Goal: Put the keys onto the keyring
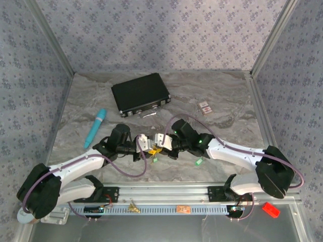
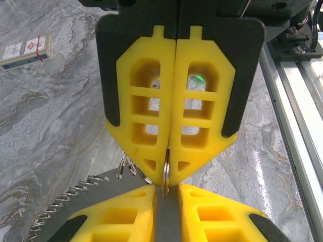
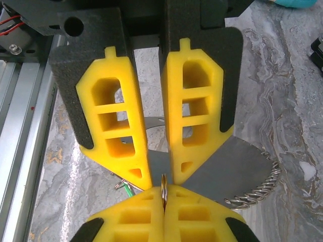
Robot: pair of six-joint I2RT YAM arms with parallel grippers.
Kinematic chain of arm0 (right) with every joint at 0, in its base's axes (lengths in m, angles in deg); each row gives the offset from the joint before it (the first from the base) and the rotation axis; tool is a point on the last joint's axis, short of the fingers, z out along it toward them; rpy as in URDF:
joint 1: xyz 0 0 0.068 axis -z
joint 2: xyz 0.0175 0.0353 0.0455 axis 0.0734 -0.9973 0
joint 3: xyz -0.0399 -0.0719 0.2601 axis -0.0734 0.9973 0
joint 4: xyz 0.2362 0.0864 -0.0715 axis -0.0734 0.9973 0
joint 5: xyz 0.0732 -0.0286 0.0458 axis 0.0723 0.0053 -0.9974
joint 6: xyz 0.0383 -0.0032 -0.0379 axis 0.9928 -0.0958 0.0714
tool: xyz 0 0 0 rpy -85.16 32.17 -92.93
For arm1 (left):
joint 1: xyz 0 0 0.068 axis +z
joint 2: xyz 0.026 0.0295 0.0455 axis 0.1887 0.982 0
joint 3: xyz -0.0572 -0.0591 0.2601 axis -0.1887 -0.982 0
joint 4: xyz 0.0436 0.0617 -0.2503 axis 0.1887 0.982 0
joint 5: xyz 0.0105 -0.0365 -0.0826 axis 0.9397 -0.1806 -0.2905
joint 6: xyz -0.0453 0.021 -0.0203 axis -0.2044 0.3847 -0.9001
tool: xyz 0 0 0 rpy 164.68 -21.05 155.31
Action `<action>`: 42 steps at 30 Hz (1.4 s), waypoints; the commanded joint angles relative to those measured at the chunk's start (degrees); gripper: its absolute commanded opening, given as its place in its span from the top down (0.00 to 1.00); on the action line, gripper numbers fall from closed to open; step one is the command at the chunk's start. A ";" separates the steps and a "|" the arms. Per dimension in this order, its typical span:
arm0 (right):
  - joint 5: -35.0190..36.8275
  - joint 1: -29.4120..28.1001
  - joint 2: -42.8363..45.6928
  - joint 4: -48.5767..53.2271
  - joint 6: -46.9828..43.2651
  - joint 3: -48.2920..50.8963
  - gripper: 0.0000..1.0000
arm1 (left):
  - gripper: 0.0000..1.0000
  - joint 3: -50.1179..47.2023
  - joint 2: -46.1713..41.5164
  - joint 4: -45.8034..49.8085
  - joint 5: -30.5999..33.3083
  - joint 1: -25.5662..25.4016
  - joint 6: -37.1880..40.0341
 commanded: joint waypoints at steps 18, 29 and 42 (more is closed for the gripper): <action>-1.42 -0.05 0.25 -1.43 -0.46 0.48 0.84 | 1.00 0.85 -2.47 -0.94 1.98 -1.21 1.66; 0.24 1.42 2.18 1.16 -0.02 1.58 0.82 | 1.00 0.77 -2.16 -0.03 3.41 -1.63 2.27; -5.01 1.52 1.11 -2.81 2.47 2.06 1.00 | 0.81 0.11 -1.86 -2.57 3.20 -1.71 -0.34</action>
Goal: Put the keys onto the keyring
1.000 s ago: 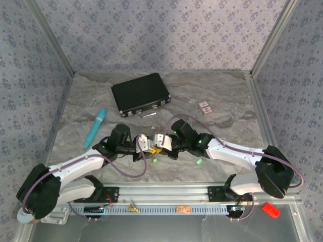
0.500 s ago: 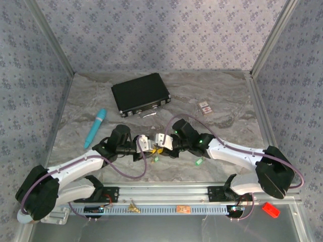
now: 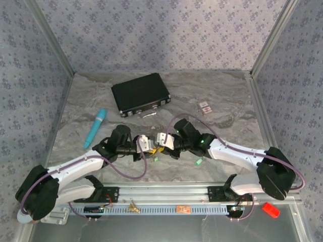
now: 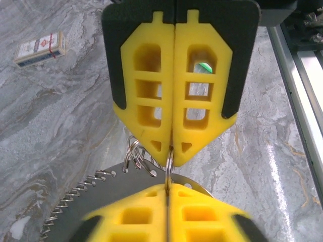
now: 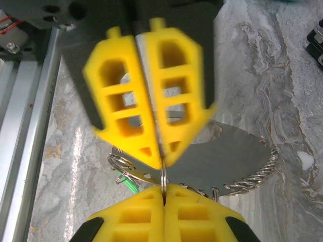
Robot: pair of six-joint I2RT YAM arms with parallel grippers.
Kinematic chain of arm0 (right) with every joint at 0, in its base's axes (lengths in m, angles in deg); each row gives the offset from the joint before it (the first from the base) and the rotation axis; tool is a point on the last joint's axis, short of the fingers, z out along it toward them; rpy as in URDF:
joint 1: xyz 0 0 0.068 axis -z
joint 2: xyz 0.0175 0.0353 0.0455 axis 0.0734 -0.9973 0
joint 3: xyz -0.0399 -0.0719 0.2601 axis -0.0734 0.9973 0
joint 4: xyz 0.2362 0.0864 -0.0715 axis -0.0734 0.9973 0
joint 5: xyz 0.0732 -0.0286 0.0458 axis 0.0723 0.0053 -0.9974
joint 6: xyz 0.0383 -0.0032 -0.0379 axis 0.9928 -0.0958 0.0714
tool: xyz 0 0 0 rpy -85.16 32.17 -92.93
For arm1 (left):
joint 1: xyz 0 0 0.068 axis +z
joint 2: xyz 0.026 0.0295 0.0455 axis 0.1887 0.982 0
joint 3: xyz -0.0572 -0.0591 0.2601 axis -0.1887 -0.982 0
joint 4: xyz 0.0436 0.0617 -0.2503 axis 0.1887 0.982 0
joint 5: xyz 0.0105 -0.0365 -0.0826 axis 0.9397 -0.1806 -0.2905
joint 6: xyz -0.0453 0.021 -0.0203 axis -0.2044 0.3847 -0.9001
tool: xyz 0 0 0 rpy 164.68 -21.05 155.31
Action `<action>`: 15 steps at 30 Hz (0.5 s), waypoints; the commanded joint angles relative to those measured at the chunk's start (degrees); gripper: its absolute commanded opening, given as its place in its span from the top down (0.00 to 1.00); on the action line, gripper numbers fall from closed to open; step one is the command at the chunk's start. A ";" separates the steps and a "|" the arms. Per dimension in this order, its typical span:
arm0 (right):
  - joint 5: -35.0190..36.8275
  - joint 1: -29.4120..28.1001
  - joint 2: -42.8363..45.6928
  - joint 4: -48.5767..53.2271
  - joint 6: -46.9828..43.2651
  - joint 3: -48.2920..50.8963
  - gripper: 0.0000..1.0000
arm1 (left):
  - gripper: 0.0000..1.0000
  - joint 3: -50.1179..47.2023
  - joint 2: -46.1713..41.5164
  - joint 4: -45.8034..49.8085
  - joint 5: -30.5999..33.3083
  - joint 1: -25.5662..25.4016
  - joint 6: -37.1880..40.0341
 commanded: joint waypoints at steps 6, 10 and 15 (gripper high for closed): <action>-3.46 -0.47 -0.63 -2.10 1.07 -0.10 1.00 | 0.80 -0.10 0.05 -3.68 -2.07 -0.38 -1.53; -3.09 -0.68 -0.82 -1.98 0.90 -0.28 1.00 | 0.94 0.43 -0.04 -2.66 -2.99 -0.36 -1.09; -0.33 0.50 1.86 -4.06 3.38 1.66 0.76 | 1.00 0.91 -1.08 -1.66 -2.30 -0.37 -2.32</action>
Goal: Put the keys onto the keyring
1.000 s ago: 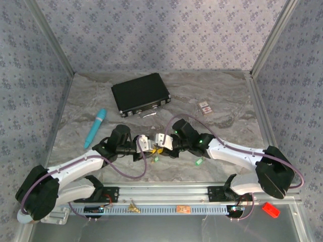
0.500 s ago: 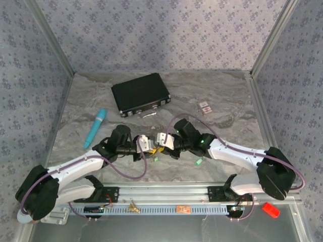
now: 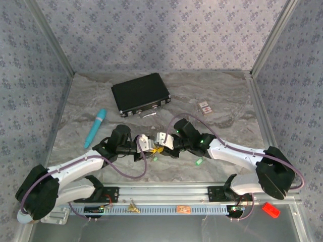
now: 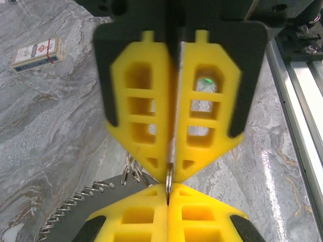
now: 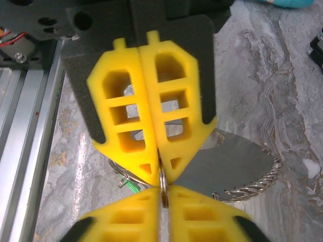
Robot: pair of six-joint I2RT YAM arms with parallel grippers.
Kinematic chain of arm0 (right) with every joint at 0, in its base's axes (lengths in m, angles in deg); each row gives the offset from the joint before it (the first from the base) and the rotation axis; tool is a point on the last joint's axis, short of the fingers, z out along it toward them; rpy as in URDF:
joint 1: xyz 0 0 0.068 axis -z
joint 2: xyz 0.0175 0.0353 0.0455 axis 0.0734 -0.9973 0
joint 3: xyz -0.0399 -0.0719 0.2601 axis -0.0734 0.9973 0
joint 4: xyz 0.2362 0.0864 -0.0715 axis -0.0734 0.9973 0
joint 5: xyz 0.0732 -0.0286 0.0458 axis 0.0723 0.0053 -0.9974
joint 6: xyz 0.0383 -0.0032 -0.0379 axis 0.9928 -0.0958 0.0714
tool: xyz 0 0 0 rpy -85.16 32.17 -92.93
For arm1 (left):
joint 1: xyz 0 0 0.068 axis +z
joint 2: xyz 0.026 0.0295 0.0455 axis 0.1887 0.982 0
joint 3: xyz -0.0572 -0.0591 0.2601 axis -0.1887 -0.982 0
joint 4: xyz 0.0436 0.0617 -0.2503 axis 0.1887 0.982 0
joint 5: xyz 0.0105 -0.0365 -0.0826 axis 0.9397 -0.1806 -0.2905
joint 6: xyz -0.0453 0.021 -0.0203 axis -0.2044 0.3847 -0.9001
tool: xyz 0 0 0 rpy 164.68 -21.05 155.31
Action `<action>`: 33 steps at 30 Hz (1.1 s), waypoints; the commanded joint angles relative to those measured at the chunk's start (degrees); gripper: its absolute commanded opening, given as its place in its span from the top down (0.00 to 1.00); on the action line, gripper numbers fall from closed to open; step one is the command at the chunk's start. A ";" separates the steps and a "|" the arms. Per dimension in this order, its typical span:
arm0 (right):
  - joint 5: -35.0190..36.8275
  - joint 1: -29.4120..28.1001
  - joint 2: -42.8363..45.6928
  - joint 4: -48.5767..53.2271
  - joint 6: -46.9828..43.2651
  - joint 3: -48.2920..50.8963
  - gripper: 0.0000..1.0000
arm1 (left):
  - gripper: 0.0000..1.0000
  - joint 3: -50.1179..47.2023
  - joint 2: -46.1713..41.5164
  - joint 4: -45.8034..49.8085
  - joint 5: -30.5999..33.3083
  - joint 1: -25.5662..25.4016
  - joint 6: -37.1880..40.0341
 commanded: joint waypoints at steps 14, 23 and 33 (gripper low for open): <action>1.83 3.74 14.23 -7.35 9.80 9.52 0.69 | 1.00 1.89 -5.87 0.06 6.61 -0.32 -13.25; 4.93 -2.23 11.20 -11.04 10.79 7.45 0.69 | 1.00 13.71 -3.41 16.30 25.07 -0.43 -39.87; 6.53 -10.08 4.81 -20.64 11.23 5.00 0.70 | 1.00 33.55 4.29 43.02 34.14 -1.01 -69.42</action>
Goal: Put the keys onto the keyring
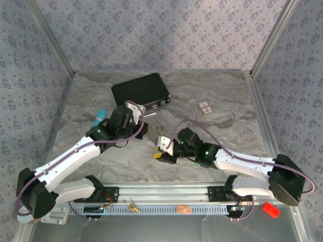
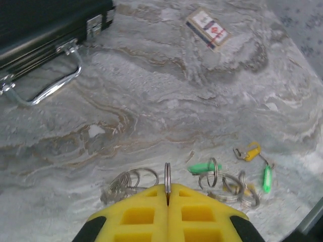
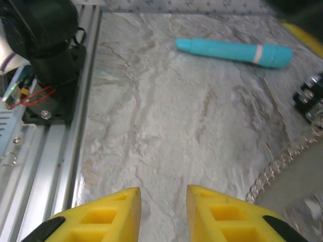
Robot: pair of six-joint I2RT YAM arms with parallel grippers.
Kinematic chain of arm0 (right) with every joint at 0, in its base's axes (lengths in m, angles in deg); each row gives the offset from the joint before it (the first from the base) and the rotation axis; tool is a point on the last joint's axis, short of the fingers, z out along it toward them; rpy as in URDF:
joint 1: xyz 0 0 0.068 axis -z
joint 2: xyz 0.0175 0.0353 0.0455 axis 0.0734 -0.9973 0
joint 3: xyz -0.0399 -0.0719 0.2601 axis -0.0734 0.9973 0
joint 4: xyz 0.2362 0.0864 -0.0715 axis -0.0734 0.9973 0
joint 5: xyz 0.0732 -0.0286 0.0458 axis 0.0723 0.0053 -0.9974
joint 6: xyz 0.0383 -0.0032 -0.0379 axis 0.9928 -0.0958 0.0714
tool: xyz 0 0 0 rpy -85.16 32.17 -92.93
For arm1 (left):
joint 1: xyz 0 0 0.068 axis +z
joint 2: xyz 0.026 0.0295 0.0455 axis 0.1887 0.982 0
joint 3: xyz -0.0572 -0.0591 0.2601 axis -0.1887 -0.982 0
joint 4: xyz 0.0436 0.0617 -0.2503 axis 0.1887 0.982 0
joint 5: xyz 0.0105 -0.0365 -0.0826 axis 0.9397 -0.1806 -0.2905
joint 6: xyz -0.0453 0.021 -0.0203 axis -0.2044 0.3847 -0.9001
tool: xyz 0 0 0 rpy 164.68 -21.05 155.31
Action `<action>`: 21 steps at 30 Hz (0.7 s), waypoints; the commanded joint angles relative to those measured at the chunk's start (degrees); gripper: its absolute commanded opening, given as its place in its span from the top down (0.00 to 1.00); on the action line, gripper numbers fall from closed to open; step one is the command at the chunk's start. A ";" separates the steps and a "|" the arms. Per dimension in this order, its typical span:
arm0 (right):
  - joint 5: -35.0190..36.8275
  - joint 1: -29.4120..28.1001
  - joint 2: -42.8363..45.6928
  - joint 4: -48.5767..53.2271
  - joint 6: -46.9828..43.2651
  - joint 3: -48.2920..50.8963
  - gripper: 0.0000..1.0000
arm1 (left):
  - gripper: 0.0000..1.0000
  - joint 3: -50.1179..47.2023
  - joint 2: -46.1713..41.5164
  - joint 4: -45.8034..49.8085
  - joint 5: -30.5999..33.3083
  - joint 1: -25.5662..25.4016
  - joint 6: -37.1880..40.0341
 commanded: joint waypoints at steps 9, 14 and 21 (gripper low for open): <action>11.21 -4.37 -9.96 -21.30 3.64 1.05 0.69 | 1.00 13.74 6.86 24.19 -0.67 -0.04 -40.62; 11.80 -3.18 -11.03 -26.32 3.47 3.54 0.70 | 1.00 14.43 6.17 29.20 -2.57 0.12 -49.77; 10.36 -2.10 -8.27 -27.69 2.29 6.91 0.75 | 1.00 12.40 5.63 29.21 -6.42 0.23 -54.48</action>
